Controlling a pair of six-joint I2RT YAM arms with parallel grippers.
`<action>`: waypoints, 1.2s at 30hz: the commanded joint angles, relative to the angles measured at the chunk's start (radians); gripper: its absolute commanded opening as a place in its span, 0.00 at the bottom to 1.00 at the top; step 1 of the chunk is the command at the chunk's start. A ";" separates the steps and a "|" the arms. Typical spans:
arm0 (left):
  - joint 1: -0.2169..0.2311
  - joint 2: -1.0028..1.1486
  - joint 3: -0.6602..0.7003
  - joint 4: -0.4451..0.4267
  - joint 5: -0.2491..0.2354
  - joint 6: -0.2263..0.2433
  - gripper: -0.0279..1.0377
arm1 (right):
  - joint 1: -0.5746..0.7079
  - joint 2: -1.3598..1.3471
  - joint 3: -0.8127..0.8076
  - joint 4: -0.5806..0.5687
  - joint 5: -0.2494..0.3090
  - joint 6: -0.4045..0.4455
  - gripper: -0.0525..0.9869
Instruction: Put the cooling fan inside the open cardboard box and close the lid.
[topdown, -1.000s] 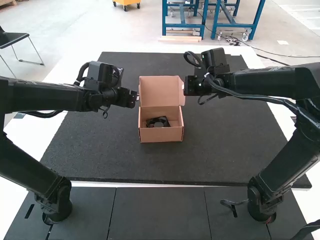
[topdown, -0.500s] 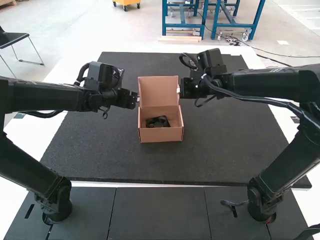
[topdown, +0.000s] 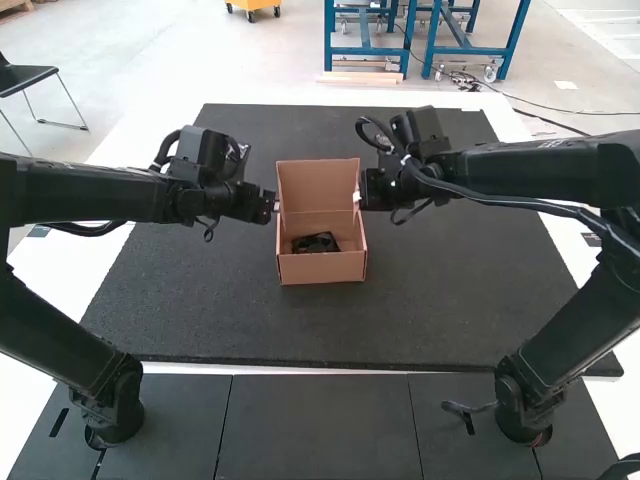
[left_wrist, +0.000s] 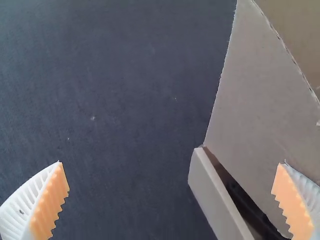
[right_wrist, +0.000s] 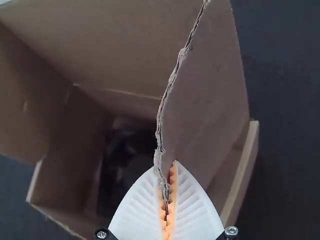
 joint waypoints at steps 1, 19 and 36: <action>-0.008 -0.016 0.032 -0.001 0.028 -0.005 0.93 | 0.019 -0.028 -0.013 -0.006 -0.020 -0.006 0.03; -0.008 -0.045 -0.066 0.106 0.034 -0.060 0.93 | 0.020 -0.137 -0.205 0.147 -0.007 0.014 0.03; 0.009 -0.130 -0.098 0.057 0.031 -0.056 0.93 | 0.065 -0.163 -0.269 0.140 0.000 0.012 0.03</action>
